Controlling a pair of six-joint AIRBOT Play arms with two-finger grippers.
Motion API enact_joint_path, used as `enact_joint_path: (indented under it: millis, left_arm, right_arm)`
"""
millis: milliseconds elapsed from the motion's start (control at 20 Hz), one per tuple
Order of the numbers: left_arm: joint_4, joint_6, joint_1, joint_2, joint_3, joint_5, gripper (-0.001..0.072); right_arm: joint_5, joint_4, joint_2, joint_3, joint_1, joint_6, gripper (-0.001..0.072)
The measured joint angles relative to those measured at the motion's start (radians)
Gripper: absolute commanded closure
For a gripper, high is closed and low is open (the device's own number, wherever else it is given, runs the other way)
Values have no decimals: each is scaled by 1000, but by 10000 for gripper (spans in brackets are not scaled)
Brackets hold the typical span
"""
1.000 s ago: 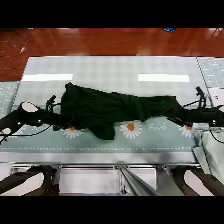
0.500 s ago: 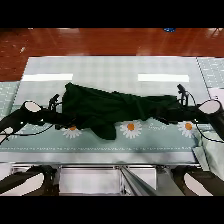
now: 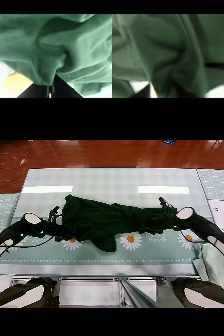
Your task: Fold the shirts.
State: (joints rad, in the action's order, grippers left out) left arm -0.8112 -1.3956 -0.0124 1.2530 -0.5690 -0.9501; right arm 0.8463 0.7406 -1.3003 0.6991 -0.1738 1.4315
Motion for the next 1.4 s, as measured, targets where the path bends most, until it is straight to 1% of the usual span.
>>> enact_joint_path:
  millis: [50,200,350,500,750,850,1000,1100,1150,1250,1400]
  left_arm:
    - [0,0,1,0,-1,0,682]
    - [-12,0,27,-5,-36,-18,682]
    - [3,10,94,-35,-156,-75,682]
    - [77,16,192,-95,-351,-121,682]
    - [235,31,351,-227,-755,-167,682]
    - [259,35,412,-291,-891,-181,682]
    - [268,52,512,-406,-1019,-186,682]
    - [222,58,543,-485,-1059,-192,682]
    - [174,58,539,-522,-1071,-194,682]
    - [12,34,487,-591,-1086,-200,682]
    - [-323,-53,340,-677,-1093,-232,682]
  right_arm:
    - [-4,0,-18,13,-5,2,691]
    - [16,22,-33,90,9,-14,692]
    - [83,76,-2,261,82,-21,692]
    - [180,112,39,515,184,-21,692]
    - [333,129,114,1007,320,-22,692]
    - [361,131,165,1143,358,-22,691]
    - [380,151,275,1252,413,-24,691]
    - [386,202,354,1283,438,-20,691]
    - [390,241,393,1292,447,-14,691]
    - [415,332,458,1304,456,6,691]
    - [505,500,533,1297,462,48,691]
